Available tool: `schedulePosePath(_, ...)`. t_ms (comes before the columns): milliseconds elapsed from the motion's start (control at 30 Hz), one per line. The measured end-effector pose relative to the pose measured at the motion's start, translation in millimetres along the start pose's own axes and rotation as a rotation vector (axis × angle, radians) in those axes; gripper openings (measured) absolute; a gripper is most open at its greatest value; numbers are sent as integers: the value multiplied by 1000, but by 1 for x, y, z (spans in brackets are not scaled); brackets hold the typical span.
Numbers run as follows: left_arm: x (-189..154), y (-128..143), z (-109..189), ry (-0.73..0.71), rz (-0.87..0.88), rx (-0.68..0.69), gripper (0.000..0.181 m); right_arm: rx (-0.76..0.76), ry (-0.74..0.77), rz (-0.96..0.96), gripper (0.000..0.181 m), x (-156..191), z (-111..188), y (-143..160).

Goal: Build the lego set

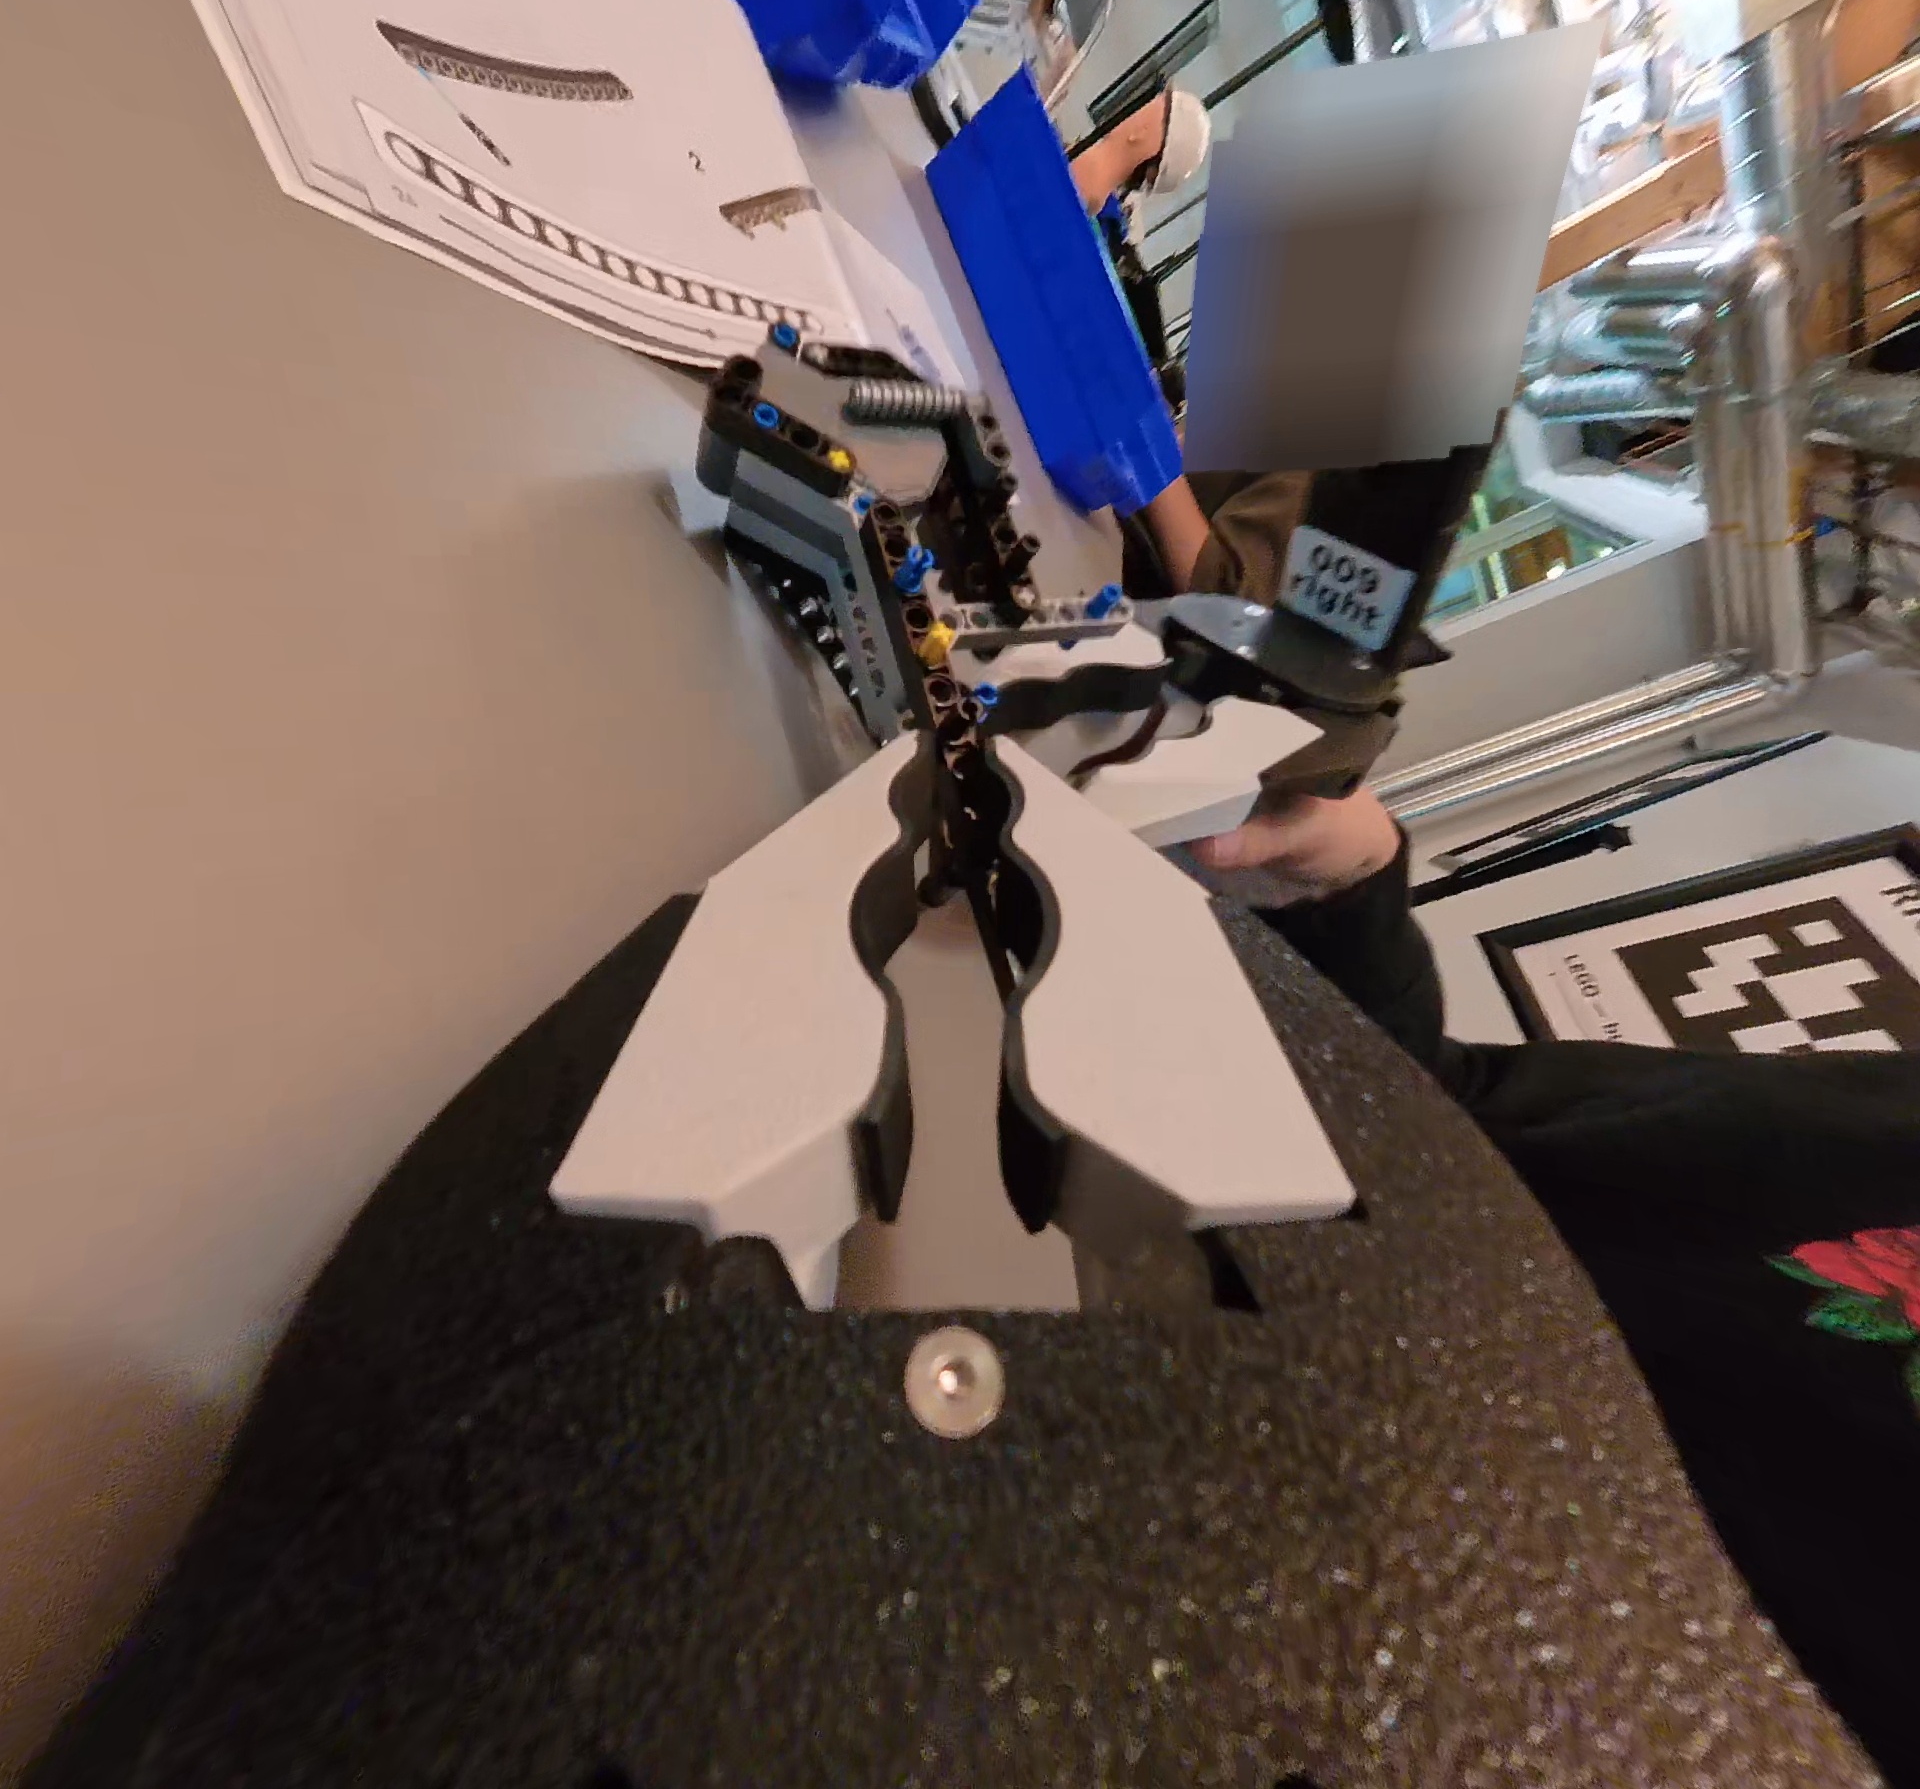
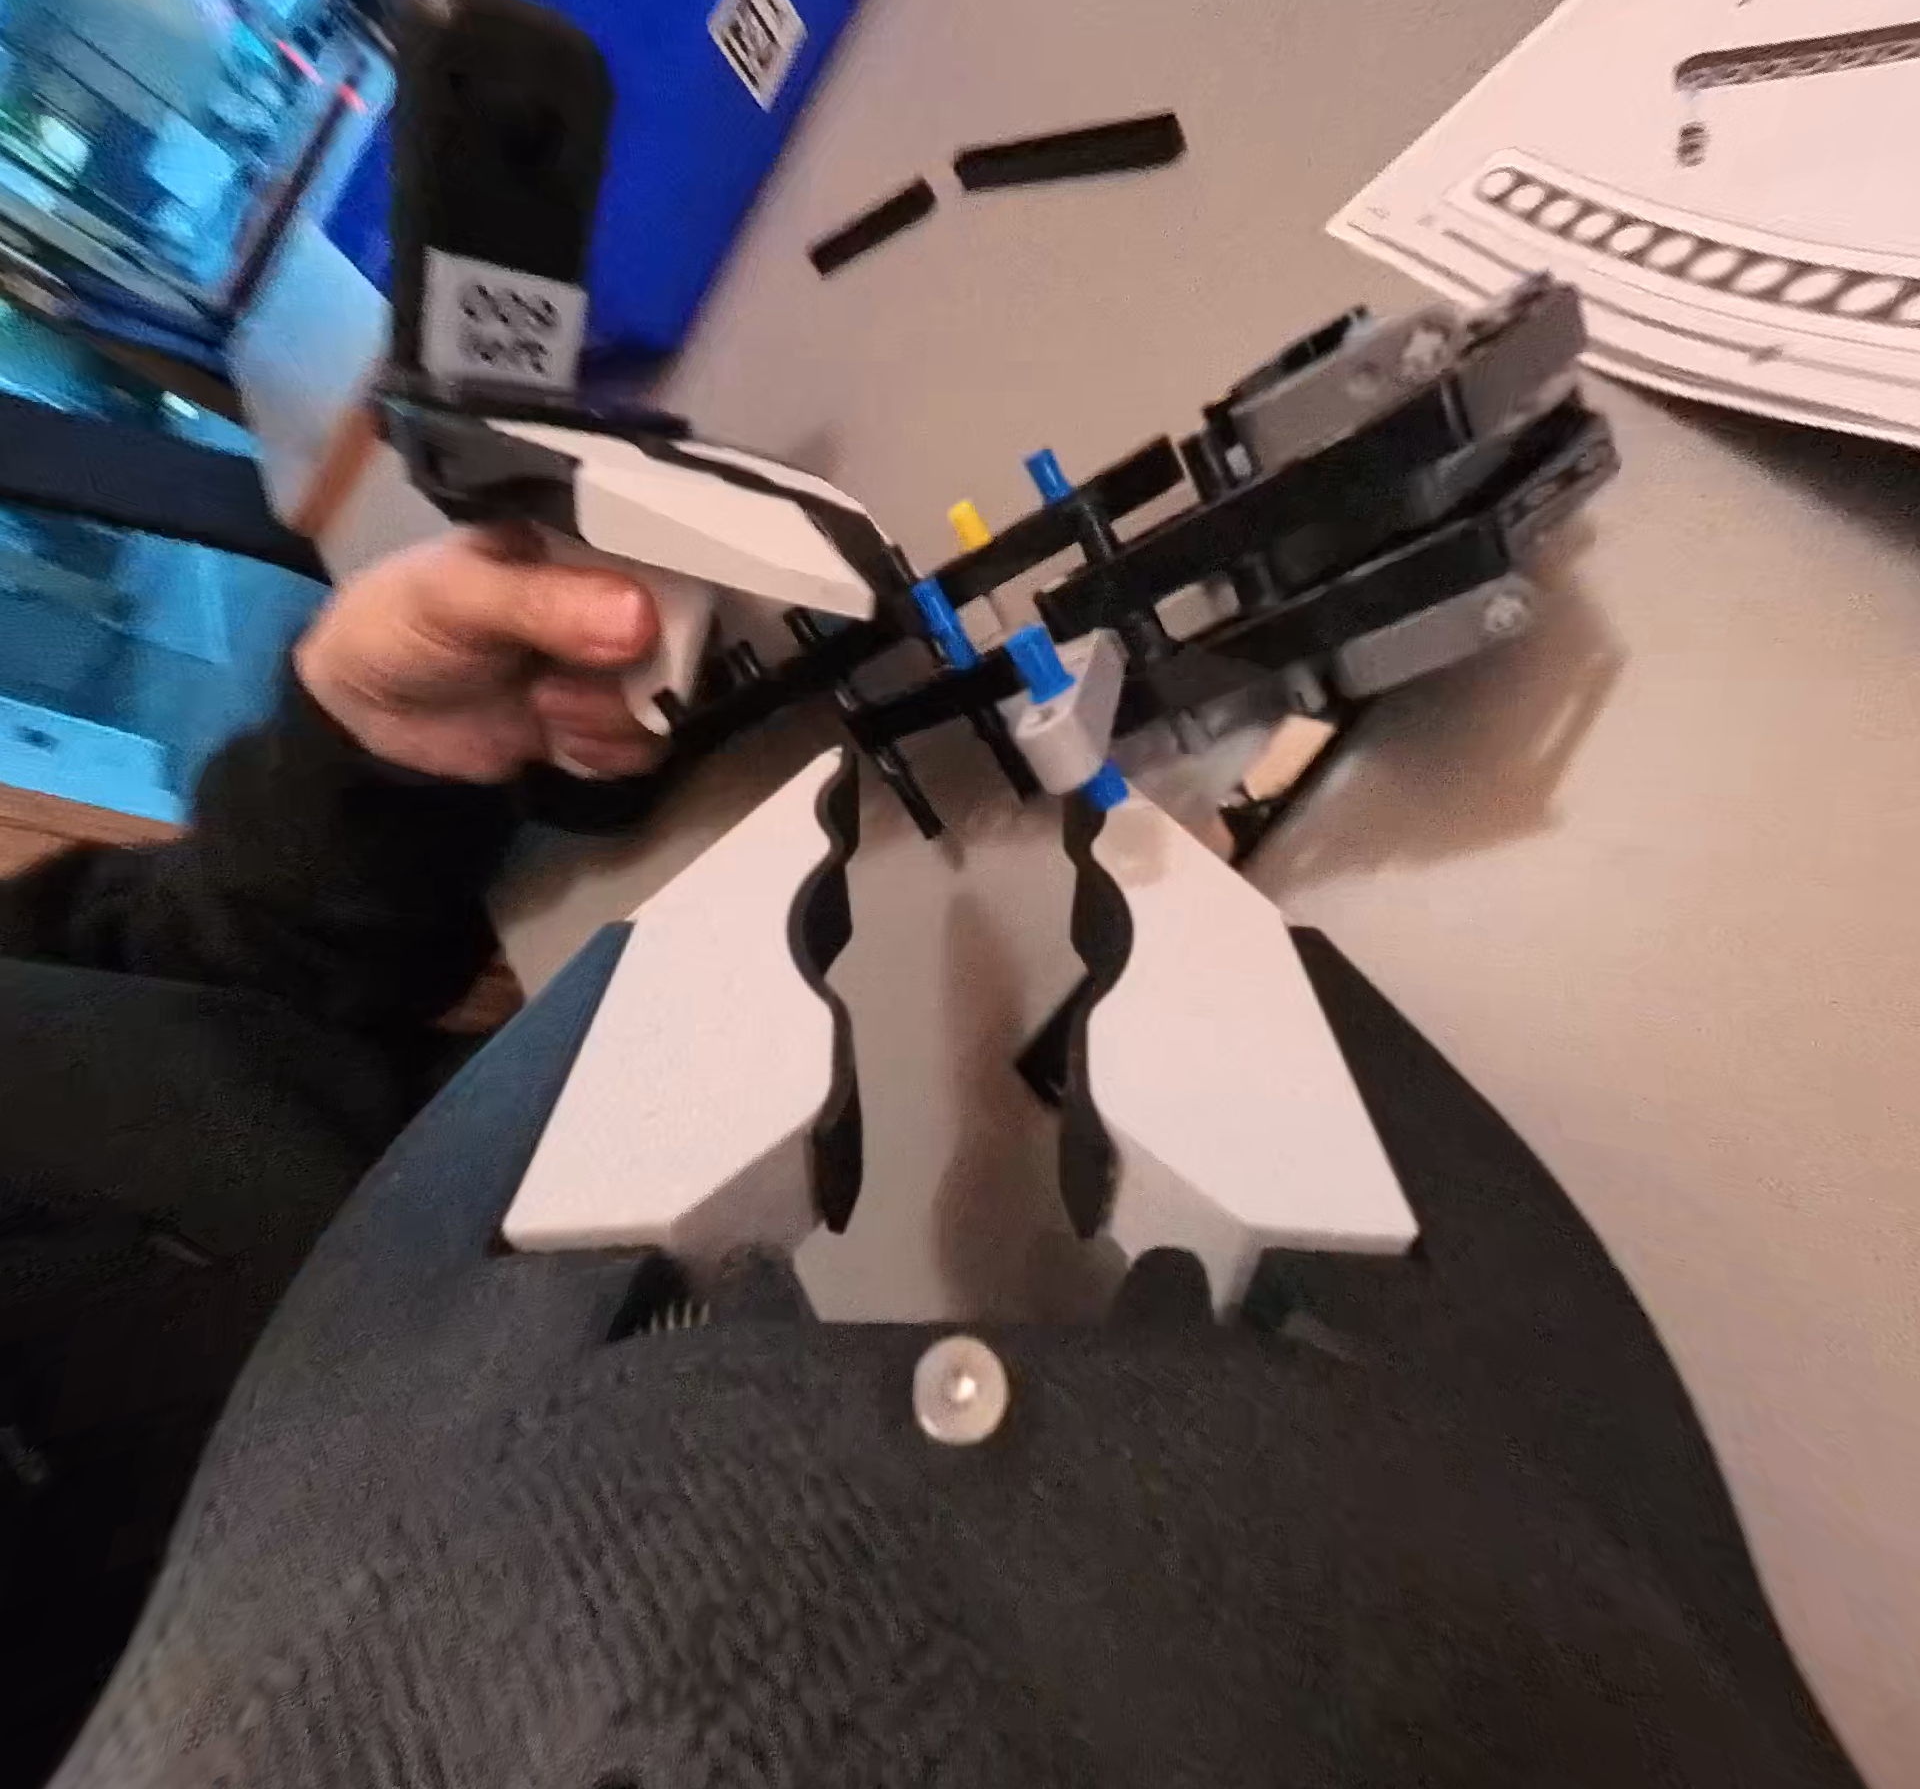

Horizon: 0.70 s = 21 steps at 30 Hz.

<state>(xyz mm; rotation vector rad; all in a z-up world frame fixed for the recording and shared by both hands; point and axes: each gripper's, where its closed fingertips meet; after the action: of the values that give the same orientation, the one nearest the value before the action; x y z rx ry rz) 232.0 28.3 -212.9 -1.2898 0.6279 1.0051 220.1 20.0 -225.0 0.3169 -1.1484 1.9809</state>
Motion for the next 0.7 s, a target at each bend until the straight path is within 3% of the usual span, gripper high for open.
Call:
schedulePosePath(133,-7,-9,9,99,60,-53,5,-143,-176,-122,34,18,0,-23)
schedulePosePath(267,-7,-15,14,111,70,-100,5,-183,-219,-193,32,19,-4,-33)
schedulePosePath(333,-15,-23,21,186,89,-152,0,-218,-208,-157,23,20,-3,-40)
schedulePosePath(433,-9,-19,23,150,77,-101,0,-234,-181,-127,39,24,-6,-47)
schedulePosePath(500,-1,-15,25,108,70,-65,0,-207,-61,-75,14,10,-14,-42)
schedulePosePath(700,9,-8,25,51,100,-25,0,-175,7,-127,10,-2,-30,-41)
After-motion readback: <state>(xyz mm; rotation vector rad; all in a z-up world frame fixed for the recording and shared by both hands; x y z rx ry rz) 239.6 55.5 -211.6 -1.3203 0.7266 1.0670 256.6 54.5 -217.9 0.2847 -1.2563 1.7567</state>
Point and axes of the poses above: each gripper's, where its closed fingertips meet, z back along the fingers, y out of its underside, x = y × z across the jaws, and after that the axes turned 7 degrees about x, right-handed
